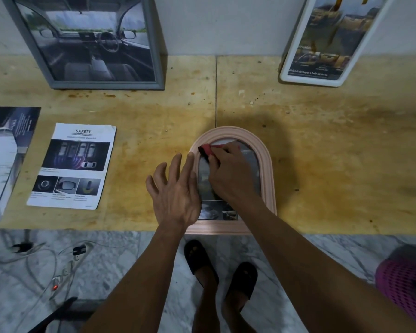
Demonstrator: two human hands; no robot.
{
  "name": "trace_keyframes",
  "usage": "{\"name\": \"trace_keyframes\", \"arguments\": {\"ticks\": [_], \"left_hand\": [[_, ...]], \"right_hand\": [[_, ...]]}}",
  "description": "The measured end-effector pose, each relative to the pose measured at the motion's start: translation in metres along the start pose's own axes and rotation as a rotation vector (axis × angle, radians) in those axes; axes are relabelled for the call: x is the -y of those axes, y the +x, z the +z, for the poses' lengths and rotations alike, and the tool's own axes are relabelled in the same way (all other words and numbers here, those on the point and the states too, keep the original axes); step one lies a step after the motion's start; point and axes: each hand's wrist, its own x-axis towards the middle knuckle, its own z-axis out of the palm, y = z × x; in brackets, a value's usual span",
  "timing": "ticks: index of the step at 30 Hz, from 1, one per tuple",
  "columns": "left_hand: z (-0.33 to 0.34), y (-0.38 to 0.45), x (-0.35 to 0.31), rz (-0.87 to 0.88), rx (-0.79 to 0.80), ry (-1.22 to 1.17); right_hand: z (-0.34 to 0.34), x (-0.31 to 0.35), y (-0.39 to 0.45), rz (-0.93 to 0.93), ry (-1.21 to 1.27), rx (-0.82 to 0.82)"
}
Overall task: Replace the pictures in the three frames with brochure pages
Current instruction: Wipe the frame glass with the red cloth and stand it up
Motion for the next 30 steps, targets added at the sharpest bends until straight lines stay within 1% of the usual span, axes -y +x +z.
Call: {"name": "trace_keyframes", "arguments": {"ticks": [3, 8, 15, 20, 25, 30], "left_hand": [[0.001, 0.0, 0.001, 0.002, -0.004, -0.007], [-0.001, 0.001, 0.003, 0.011, 0.015, -0.023], [-0.008, 0.009, 0.016, 0.033, 0.084, -0.129], [-0.006, 0.007, 0.013, 0.007, 0.087, -0.109], [-0.001, 0.001, 0.001, -0.062, 0.068, -0.071], [0.003, 0.001, 0.001, -0.066, 0.07, -0.052]], "right_hand": [[-0.001, 0.004, -0.007, -0.048, 0.011, 0.057], [-0.006, 0.013, -0.026, -0.035, -0.02, 0.183], [-0.011, 0.012, -0.054, -0.074, -0.036, 0.257], [-0.02, 0.007, -0.07, -0.127, -0.027, 0.33], [-0.027, -0.006, -0.079, -0.185, -0.105, 0.413], [-0.048, -0.027, -0.078, -0.161, -0.244, 0.404]]}}
